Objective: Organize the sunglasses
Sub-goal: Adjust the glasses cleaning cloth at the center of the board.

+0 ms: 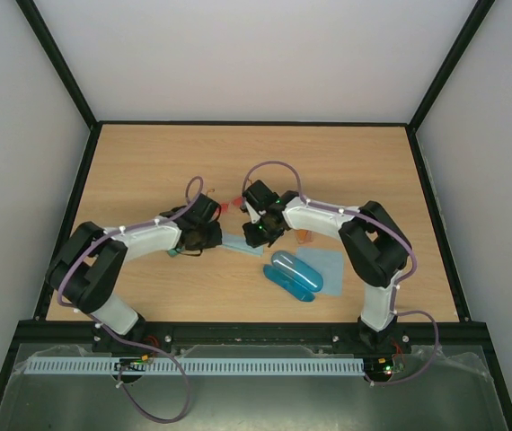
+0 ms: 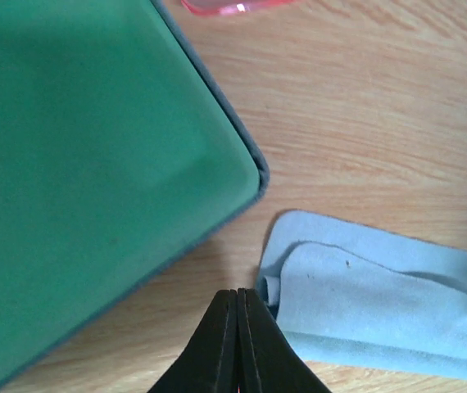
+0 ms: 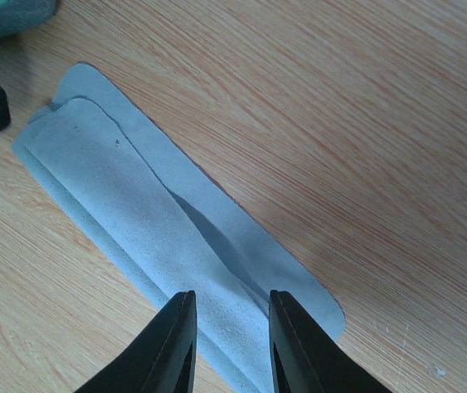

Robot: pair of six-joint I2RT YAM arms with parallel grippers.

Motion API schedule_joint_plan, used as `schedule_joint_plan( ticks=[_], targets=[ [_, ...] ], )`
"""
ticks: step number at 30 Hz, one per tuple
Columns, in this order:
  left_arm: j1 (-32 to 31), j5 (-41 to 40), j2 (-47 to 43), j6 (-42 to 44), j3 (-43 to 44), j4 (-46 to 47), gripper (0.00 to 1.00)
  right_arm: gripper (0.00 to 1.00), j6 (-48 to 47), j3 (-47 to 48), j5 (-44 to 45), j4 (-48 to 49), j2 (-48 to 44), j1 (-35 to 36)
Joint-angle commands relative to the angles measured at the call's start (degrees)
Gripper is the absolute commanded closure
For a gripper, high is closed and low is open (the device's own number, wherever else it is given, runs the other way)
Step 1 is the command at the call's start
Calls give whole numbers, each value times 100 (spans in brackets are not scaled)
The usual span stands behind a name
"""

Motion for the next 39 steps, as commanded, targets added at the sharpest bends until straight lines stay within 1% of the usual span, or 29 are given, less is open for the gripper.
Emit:
schedule_joint_plan(
  ticks=[1, 5, 12, 21, 24, 29, 32, 34, 39],
  targets=[
    [190, -11, -90, 214, 227, -335, 98, 74, -12, 111, -58, -254, 102, 21],
    [271, -20, -225, 254, 241, -431, 97, 74, -51, 216, -76, -285, 141, 91],
    [305, 12, -174, 269, 208, -387, 98, 70, -60, 356, 163, -412, 316, 235],
    [313, -9, -122, 308, 313, -379, 98, 69, 18, 469, 951, -645, 527, 450],
    [313, -32, -69, 377, 457, -458, 98, 69, 151, 274, 1119, -593, 333, 454],
    [313, -132, 98, 501, 708, -579, 97, 68, 379, 0, 1103, -551, -95, 438],
    [313, -116, 229, 532, 814, -652, 96, 65, 458, -145, 1063, -468, -416, 402],
    [317, -132, 256, 560, 882, -729, 94, 65, 539, -183, 972, -453, -553, 316],
    [320, -268, 39, 583, 919, -880, 79, 65, 606, -326, 826, -480, -755, 39]
  ],
)
